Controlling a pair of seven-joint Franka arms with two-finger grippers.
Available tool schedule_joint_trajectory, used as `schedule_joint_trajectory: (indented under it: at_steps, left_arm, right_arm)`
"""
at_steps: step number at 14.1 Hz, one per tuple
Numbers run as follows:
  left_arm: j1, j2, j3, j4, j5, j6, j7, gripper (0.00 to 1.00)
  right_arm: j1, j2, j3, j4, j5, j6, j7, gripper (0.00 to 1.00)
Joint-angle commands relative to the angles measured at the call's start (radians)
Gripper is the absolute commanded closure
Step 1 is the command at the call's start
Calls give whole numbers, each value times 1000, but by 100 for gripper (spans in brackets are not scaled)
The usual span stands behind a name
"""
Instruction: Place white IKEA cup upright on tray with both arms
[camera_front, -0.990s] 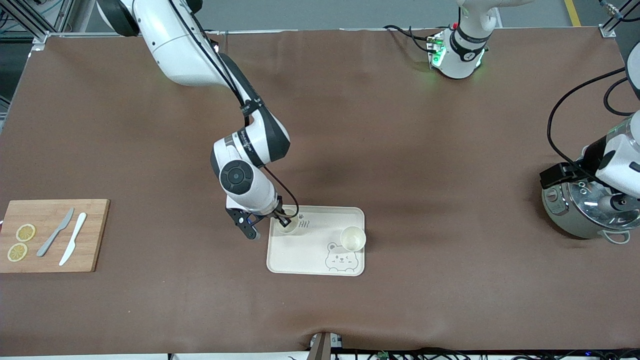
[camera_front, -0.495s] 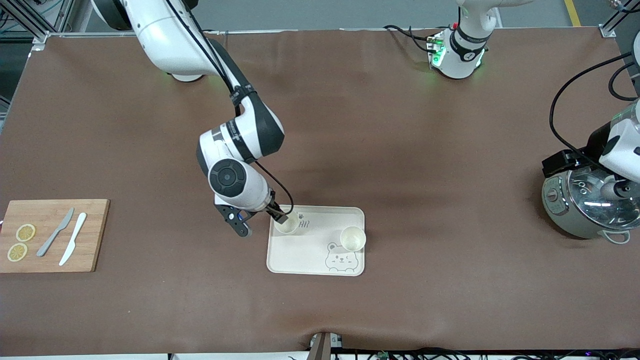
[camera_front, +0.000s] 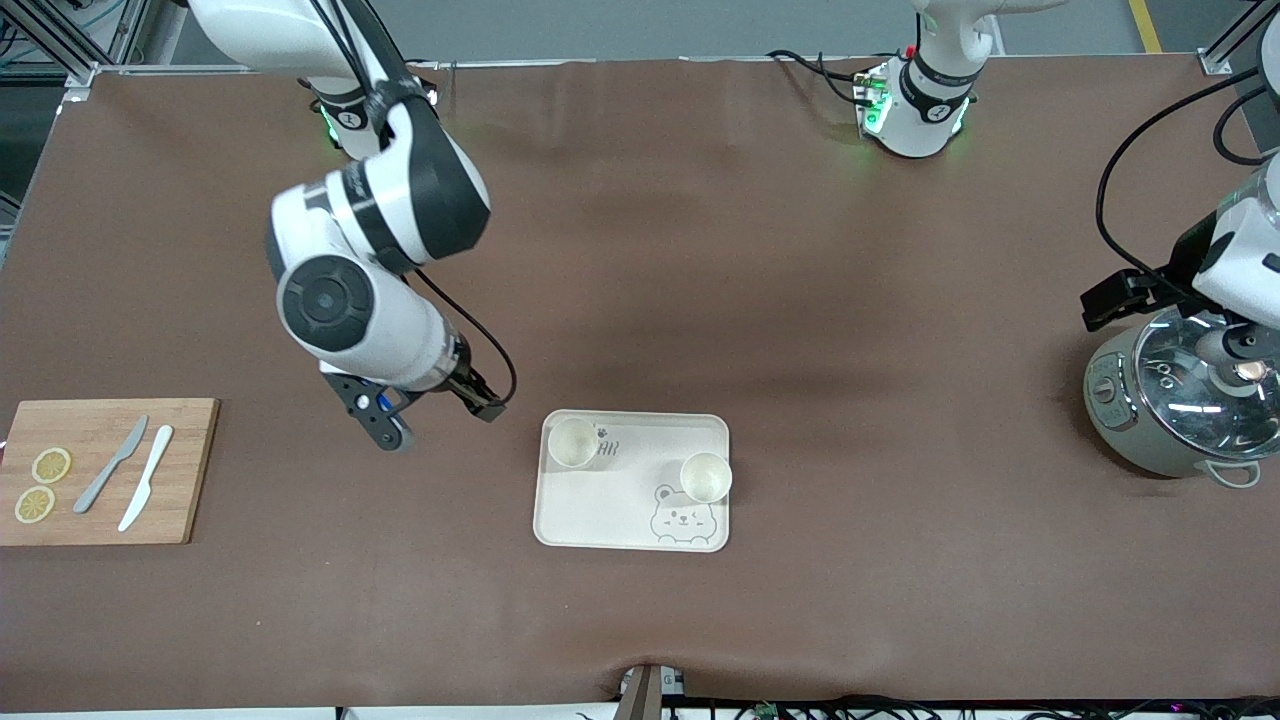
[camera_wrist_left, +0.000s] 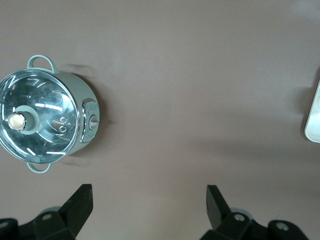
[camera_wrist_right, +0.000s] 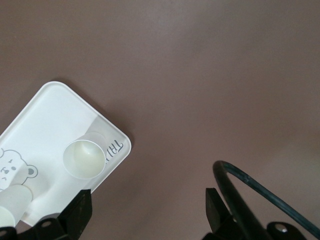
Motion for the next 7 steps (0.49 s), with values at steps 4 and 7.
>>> schedule_joint_trajectory:
  at_steps: [4,7]
  left_arm:
    - [2,-42,-6,-12,-43,-15,40,0]
    - [2,-45,-9,-9,-49,-47,81,0]
  right_arm:
    - [-21,-172,7,-181,-104,9,-190,0]
    - [-90,-273,8,-271,-103,8,-370,0]
